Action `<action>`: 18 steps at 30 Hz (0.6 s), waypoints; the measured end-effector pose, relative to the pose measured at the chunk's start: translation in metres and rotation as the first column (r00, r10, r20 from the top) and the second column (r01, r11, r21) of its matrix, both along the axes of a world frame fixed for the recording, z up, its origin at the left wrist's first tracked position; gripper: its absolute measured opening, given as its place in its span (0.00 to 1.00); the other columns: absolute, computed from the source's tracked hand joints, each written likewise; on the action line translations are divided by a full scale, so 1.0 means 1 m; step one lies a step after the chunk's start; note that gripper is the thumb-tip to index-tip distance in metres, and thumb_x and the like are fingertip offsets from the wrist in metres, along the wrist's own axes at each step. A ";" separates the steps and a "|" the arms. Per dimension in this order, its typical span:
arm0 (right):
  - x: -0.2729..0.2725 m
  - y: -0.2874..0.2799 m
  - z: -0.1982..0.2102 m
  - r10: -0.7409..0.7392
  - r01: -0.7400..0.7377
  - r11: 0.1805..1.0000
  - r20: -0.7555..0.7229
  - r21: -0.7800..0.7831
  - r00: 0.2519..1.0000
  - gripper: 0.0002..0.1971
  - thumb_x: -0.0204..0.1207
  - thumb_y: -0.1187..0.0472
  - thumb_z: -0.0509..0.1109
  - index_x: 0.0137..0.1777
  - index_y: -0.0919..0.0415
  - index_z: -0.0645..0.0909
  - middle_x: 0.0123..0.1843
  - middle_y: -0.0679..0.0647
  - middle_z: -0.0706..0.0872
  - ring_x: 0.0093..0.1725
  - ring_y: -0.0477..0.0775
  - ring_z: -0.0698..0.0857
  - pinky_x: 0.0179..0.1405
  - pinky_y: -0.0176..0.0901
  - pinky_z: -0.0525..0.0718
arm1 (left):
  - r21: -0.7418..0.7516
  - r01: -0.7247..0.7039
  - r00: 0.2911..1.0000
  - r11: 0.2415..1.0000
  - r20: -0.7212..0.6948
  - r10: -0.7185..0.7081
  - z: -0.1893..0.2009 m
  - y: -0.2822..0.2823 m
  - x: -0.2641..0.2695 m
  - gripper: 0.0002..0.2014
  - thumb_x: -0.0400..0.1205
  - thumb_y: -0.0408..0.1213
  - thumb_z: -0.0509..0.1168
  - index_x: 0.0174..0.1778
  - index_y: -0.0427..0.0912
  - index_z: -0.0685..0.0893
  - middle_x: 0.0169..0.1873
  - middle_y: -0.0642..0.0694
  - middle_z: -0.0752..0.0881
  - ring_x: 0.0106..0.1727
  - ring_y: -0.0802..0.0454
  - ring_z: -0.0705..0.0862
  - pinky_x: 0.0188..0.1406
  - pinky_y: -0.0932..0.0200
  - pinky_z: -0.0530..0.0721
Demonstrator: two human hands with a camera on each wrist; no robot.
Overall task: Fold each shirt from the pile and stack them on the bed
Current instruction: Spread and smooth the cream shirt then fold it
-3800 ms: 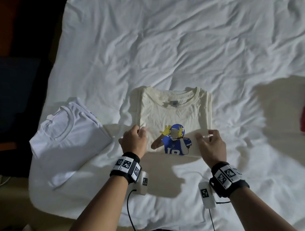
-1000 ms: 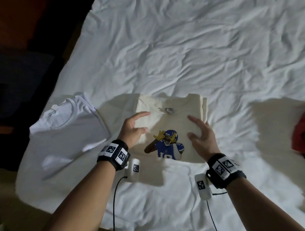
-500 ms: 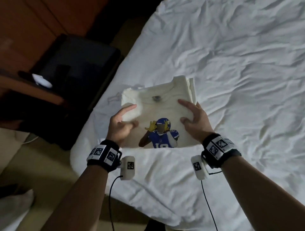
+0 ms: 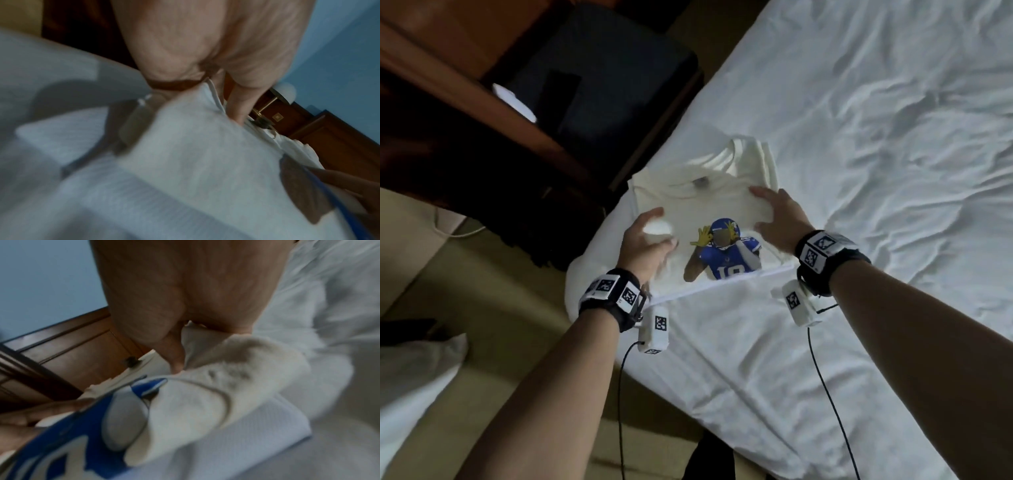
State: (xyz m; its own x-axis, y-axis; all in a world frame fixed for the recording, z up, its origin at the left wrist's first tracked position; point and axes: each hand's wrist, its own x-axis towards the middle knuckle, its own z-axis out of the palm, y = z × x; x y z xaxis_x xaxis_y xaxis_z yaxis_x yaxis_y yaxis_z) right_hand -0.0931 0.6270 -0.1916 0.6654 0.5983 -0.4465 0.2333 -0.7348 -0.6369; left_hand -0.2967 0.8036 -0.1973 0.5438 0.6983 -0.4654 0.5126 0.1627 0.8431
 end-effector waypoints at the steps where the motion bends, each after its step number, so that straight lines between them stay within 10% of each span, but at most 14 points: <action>1: 0.000 0.000 -0.001 -0.036 0.036 0.999 0.010 0.009 0.999 0.35 0.78 0.71 0.66 0.82 0.42 0.72 0.64 0.48 0.72 0.60 0.51 0.75 0.57 0.29 0.74 | 0.021 -0.002 1.000 1.000 -0.003 0.002 -0.002 0.001 0.001 0.26 0.79 0.25 0.74 0.68 0.58 0.85 0.56 0.50 0.89 0.44 0.67 0.88 0.41 0.69 0.87; 4: 0.001 0.001 -0.003 -0.189 0.187 0.972 -0.001 0.139 0.982 0.34 0.76 0.77 0.61 0.77 0.46 0.79 0.65 0.47 0.77 0.59 0.48 0.77 0.42 0.12 0.72 | 0.086 -0.035 0.999 0.996 0.022 0.033 0.000 0.004 -0.001 0.26 0.78 0.22 0.72 0.68 0.53 0.86 0.59 0.56 0.87 0.54 0.67 0.86 0.47 0.76 0.84; 13: -0.006 0.004 -0.015 -0.208 0.214 0.966 -0.053 0.143 0.977 0.33 0.77 0.77 0.60 0.76 0.46 0.80 0.67 0.49 0.79 0.62 0.50 0.79 0.42 0.13 0.73 | 0.145 0.008 0.999 0.989 -0.042 -0.002 -0.013 0.005 -0.010 0.27 0.78 0.23 0.71 0.69 0.54 0.85 0.58 0.54 0.87 0.52 0.67 0.86 0.42 0.76 0.82; 16: -0.017 0.006 -0.006 -0.094 0.101 0.994 0.202 -0.028 0.975 0.35 0.75 0.72 0.64 0.80 0.44 0.73 0.74 0.52 0.76 0.69 0.59 0.77 0.66 0.41 0.78 | 0.298 0.130 0.963 0.946 -0.264 -0.049 -0.008 0.003 -0.004 0.29 0.78 0.32 0.71 0.74 0.55 0.77 0.62 0.48 0.78 0.58 0.58 0.84 0.54 0.62 0.85; 18: -0.033 0.010 0.002 0.014 0.058 0.987 0.450 -0.146 0.893 0.38 0.71 0.68 0.65 0.83 0.49 0.65 0.83 0.60 0.66 0.80 0.67 0.67 0.79 0.61 0.69 | 0.577 0.320 0.895 0.752 -0.444 -0.040 -0.006 -0.006 -0.001 0.33 0.76 0.39 0.71 0.79 0.48 0.70 0.70 0.38 0.71 0.70 0.38 0.76 0.66 0.40 0.81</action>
State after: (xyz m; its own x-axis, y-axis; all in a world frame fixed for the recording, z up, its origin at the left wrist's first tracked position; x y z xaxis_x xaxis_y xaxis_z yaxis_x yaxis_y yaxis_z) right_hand -0.1263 0.6373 -0.1891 0.8284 0.5299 -0.1816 0.4497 -0.8224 -0.3485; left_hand -0.2978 0.7977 -0.2033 0.5655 0.8095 -0.1579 0.7729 -0.4534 0.4439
